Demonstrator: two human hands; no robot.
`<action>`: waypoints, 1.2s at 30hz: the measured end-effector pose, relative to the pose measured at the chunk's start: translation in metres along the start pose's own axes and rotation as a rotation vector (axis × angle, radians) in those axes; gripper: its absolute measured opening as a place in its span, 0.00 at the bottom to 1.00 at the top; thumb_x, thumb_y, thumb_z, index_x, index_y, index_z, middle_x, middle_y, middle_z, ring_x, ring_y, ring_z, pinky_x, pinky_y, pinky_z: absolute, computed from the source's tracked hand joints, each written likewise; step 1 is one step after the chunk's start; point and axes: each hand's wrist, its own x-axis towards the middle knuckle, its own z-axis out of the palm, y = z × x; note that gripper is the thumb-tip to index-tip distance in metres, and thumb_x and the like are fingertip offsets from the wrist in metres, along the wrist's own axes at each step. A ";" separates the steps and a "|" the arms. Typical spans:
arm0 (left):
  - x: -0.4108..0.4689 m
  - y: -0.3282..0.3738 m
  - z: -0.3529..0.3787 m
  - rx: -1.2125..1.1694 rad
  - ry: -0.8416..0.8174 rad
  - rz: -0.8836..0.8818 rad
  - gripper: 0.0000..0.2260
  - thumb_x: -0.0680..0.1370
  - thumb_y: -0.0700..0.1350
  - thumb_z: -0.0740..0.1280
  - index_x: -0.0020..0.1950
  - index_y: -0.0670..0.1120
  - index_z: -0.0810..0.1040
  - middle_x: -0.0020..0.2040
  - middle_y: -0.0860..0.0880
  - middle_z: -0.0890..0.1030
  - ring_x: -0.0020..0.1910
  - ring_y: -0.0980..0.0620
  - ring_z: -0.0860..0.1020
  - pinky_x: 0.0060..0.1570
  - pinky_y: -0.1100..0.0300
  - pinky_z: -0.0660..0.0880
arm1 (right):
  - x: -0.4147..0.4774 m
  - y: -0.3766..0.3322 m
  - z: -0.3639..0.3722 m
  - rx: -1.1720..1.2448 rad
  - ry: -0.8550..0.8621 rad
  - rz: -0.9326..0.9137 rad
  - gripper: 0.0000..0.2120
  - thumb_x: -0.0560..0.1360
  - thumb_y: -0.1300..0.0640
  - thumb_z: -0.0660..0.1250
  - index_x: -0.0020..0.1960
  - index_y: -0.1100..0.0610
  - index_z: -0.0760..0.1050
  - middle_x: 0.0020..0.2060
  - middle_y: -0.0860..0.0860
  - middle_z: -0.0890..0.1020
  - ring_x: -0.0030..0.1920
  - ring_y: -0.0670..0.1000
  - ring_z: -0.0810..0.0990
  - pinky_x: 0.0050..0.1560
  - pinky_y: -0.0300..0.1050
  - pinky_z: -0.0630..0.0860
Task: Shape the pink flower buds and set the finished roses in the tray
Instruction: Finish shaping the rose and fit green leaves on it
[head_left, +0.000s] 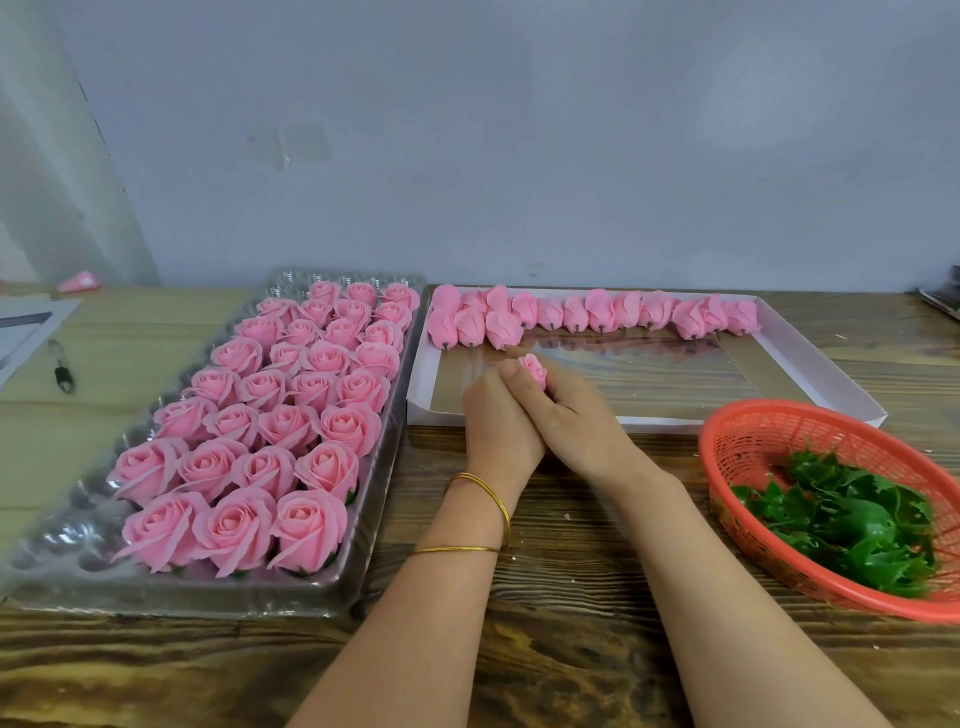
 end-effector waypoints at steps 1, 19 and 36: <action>0.000 0.000 0.000 0.003 -0.003 -0.001 0.19 0.79 0.40 0.62 0.29 0.53 0.66 0.28 0.58 0.68 0.29 0.62 0.67 0.30 0.71 0.63 | -0.001 -0.001 0.000 0.000 -0.007 -0.007 0.14 0.77 0.39 0.59 0.41 0.46 0.76 0.38 0.38 0.81 0.42 0.40 0.78 0.48 0.44 0.74; 0.000 0.006 -0.005 -0.216 -0.004 -0.074 0.13 0.75 0.38 0.67 0.33 0.53 0.74 0.30 0.57 0.76 0.32 0.64 0.76 0.31 0.70 0.71 | 0.001 -0.015 -0.007 0.464 0.029 0.113 0.10 0.80 0.58 0.63 0.48 0.56 0.83 0.42 0.50 0.85 0.48 0.48 0.82 0.48 0.40 0.76; 0.000 0.004 -0.003 -0.276 0.078 -0.045 0.11 0.70 0.32 0.68 0.37 0.48 0.76 0.31 0.57 0.76 0.30 0.60 0.75 0.34 0.64 0.75 | 0.003 -0.018 -0.006 0.575 0.064 0.191 0.14 0.80 0.64 0.60 0.50 0.53 0.82 0.44 0.48 0.87 0.48 0.43 0.84 0.43 0.33 0.77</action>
